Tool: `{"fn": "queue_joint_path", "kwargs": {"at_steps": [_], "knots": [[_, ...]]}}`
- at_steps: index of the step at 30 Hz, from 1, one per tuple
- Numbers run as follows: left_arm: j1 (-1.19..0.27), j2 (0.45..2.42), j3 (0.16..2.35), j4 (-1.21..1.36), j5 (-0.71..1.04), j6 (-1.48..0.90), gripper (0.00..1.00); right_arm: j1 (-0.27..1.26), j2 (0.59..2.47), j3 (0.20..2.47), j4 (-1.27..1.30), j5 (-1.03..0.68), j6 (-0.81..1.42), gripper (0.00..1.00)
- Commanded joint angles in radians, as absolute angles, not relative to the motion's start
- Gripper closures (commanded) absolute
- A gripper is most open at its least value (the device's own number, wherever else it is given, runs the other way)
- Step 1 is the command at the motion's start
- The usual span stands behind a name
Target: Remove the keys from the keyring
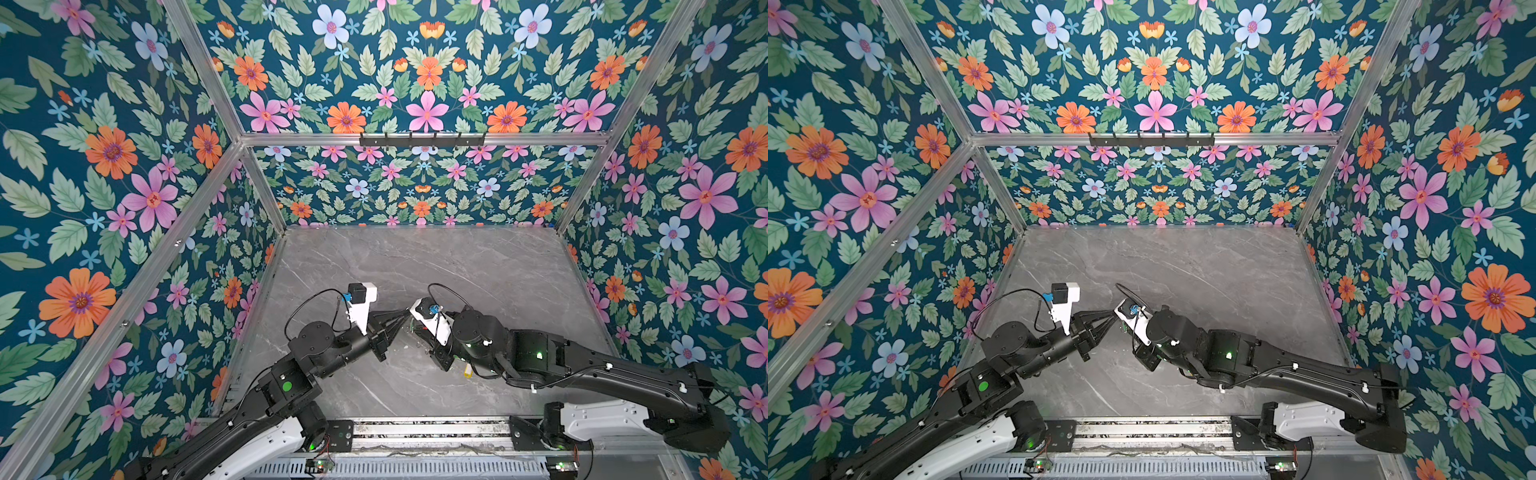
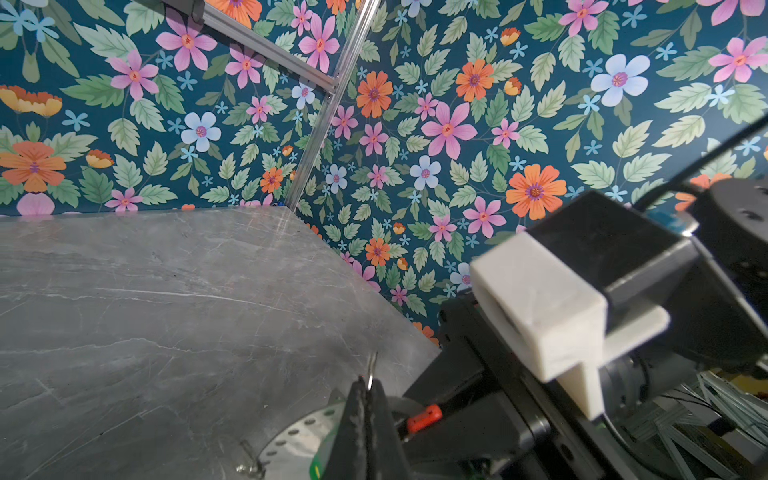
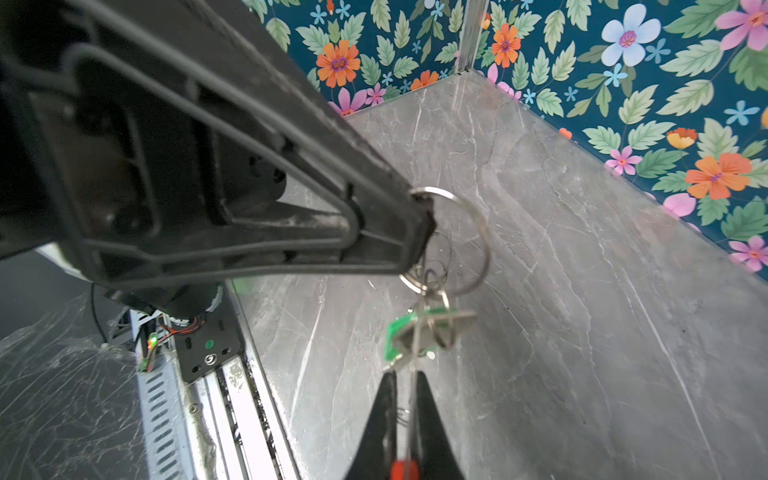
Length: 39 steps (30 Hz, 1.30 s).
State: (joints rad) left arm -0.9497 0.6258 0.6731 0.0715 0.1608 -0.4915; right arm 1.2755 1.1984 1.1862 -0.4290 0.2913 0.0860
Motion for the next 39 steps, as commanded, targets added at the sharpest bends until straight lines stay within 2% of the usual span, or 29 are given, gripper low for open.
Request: {"fn": "queue_joint_path", "kwargs": {"at_steps": [1,2,3,6,8,9,12,15,21,28,39], "knots": [[-0.95,0.634,0.653,0.121,0.141,-0.472,1.0,1.305,1.22,1.212,-0.384,0.299,0.051,1.0],[-0.951,0.632,0.647,0.132,0.143,-0.465,1.0,1.31,1.222,1.21,-0.377,0.287,0.045,1.0],[-0.951,0.625,0.636,0.146,0.148,-0.458,1.0,1.31,1.218,1.203,-0.371,0.259,0.043,0.95],[-0.95,0.586,0.593,0.209,0.172,-0.442,1.0,1.31,1.178,1.165,-0.357,0.151,0.023,0.7],[-0.95,0.567,0.566,0.245,0.191,-0.433,1.0,1.31,1.135,1.135,-0.35,0.059,0.008,0.59],[-0.951,0.558,0.551,0.267,0.206,-0.43,1.0,1.31,1.11,1.118,-0.347,0.011,0.001,0.55],[-0.951,0.523,0.494,0.359,0.248,-0.426,1.0,1.309,1.034,1.08,-0.334,-0.031,-0.006,0.5],[-0.951,0.486,0.434,0.478,0.314,-0.428,1.0,1.282,0.959,1.04,-0.285,-0.04,0.015,0.48],[-0.951,0.482,0.397,0.61,0.442,-0.453,1.0,1.108,0.905,0.999,-0.142,-0.235,0.136,0.48],[-0.951,0.509,0.386,0.698,0.528,-0.503,1.0,1.104,0.959,1.047,-0.092,-0.334,0.141,0.5],[-0.951,0.497,0.363,0.757,0.56,-0.539,1.0,1.104,0.968,1.067,-0.092,-0.399,0.157,0.53]]}}
